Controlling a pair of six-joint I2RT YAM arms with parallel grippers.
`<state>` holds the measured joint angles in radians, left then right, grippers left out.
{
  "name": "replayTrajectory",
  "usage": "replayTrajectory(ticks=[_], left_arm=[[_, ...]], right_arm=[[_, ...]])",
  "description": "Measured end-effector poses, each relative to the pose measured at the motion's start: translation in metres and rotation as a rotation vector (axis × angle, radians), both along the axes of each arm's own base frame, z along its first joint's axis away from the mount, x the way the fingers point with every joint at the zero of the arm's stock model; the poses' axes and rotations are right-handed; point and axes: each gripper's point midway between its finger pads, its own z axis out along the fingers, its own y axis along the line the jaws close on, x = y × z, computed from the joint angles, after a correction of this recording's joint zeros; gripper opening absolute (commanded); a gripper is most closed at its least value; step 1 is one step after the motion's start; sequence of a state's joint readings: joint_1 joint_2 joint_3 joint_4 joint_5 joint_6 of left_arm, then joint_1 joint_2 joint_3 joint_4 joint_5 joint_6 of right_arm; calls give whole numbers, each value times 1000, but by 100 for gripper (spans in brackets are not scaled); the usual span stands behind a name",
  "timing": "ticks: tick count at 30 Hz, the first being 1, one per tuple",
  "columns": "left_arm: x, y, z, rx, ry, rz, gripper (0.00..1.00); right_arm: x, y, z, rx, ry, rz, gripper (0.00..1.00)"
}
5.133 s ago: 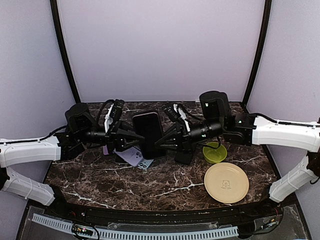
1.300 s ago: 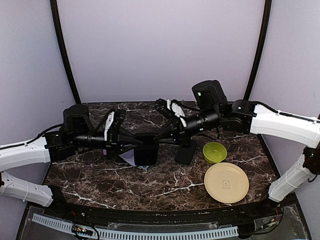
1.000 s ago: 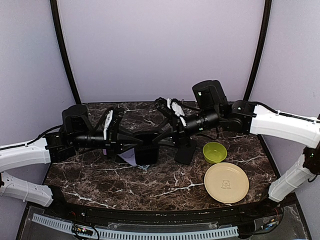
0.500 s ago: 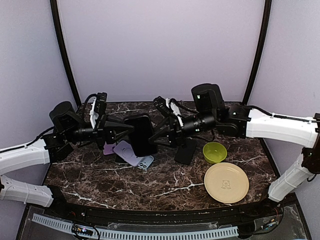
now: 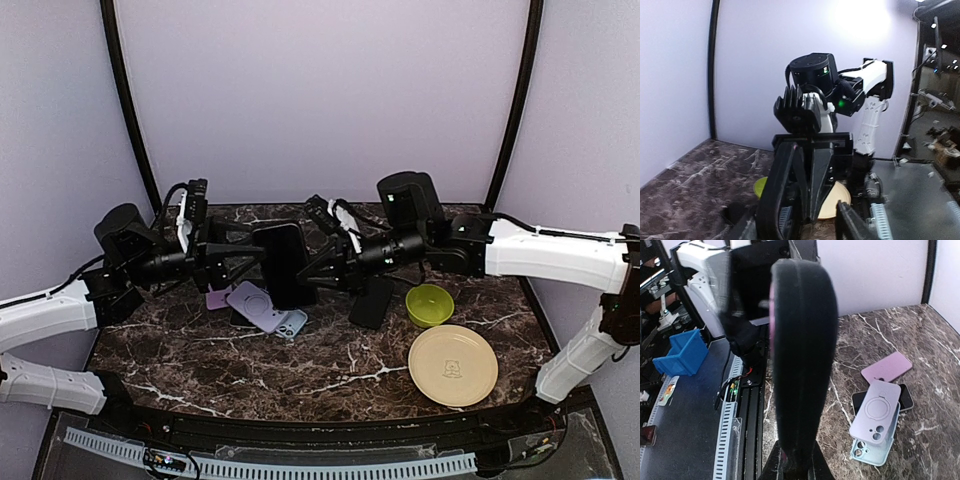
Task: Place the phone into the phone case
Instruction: Pass from the left arm to the right, then place the phone with the phone case at the center of the board.
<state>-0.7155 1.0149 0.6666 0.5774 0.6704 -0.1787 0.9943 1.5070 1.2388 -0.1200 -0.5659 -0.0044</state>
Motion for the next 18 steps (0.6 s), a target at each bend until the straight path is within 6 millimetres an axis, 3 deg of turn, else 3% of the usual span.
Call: replayTrajectory(ticks=[3, 7, 13, 18], left_arm=[[15, 9, 7, -13, -20, 121, 66], [46, 31, 10, -13, -17, 358, 69], [88, 64, -10, 66, 44, 669, 69], [105, 77, -25, 139, 80, 791, 69]], right_arm=[[22, -8, -6, -20, 54, -91, 0], [67, -24, -21, -51, 148, -268, 0], [148, -43, -97, -200, 398, -547, 0], [182, -59, -163, -313, 578, -667, 0]])
